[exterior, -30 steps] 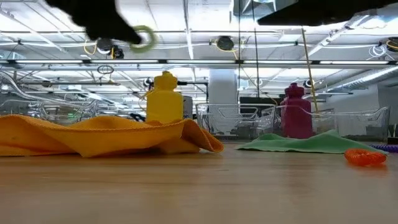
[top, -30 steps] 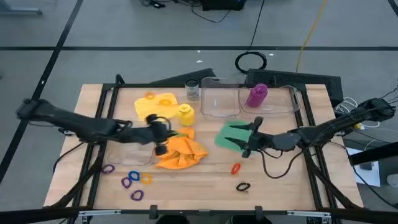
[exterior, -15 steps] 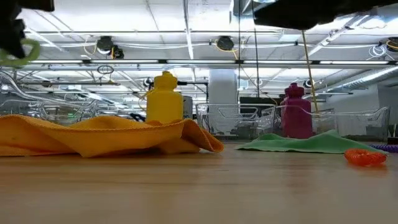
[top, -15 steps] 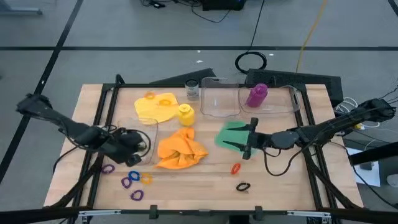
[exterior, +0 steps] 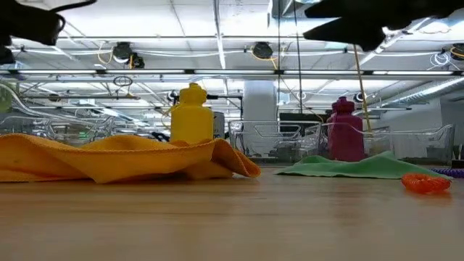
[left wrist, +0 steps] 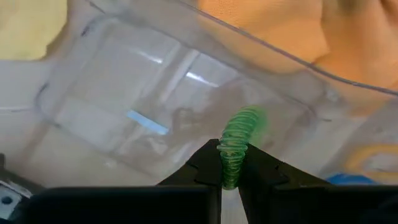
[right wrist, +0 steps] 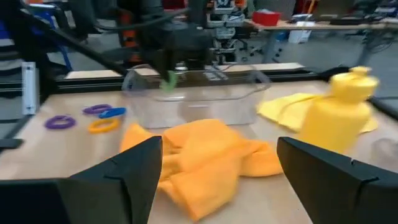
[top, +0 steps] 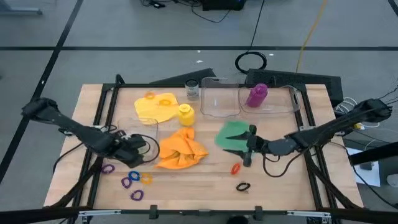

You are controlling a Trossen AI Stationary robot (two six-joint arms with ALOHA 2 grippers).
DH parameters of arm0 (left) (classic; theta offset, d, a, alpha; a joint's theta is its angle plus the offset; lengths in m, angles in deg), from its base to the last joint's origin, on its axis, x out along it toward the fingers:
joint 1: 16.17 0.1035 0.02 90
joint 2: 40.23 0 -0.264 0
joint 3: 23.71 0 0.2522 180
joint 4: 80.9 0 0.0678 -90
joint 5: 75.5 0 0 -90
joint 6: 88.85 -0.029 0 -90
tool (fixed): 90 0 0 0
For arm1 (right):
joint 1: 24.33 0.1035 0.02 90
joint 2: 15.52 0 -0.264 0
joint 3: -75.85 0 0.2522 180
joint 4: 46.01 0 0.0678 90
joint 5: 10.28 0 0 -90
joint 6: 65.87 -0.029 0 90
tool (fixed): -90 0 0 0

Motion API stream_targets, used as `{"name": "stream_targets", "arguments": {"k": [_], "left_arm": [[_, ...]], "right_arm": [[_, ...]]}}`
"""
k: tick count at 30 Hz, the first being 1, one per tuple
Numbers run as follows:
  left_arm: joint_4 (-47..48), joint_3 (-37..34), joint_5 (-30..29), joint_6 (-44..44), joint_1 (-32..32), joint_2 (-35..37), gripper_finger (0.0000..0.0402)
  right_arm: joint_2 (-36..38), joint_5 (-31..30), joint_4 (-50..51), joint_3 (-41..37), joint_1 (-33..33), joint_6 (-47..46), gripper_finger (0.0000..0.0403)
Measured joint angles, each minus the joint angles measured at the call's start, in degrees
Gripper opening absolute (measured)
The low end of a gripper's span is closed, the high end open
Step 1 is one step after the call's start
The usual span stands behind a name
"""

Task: Pick & Place Sports Items
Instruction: Put the green spring keychain into the bottom transparent bin

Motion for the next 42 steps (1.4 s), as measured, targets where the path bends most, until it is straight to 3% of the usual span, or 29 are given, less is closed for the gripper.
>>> {"name": "stream_targets", "arguments": {"k": [17,21,30,42], "left_arm": [[-0.2,0.0,0.53,-7.97,7.69,-5.81,0.0015],[-0.29,0.0,1.9,-9.02,9.41,-8.43,0.0015],[-2.95,0.0,3.81,-11.59,10.96,-11.95,0.0015],[-4.17,0.0,4.31,-14.46,14.26,-12.26,0.0017]], "right_arm": [[-14.95,-0.52,-18.86,0.0,6.58,-7.19,0.0238],[-16.0,-0.74,-20.34,0.0,7.8,-8.7,0.0238],[-16.01,-7.88,-20.36,0.0,11.85,-8.86,0.0238],[-16.01,-7.91,-19.88,0.0,12.27,-8.72,0.0238]]}}
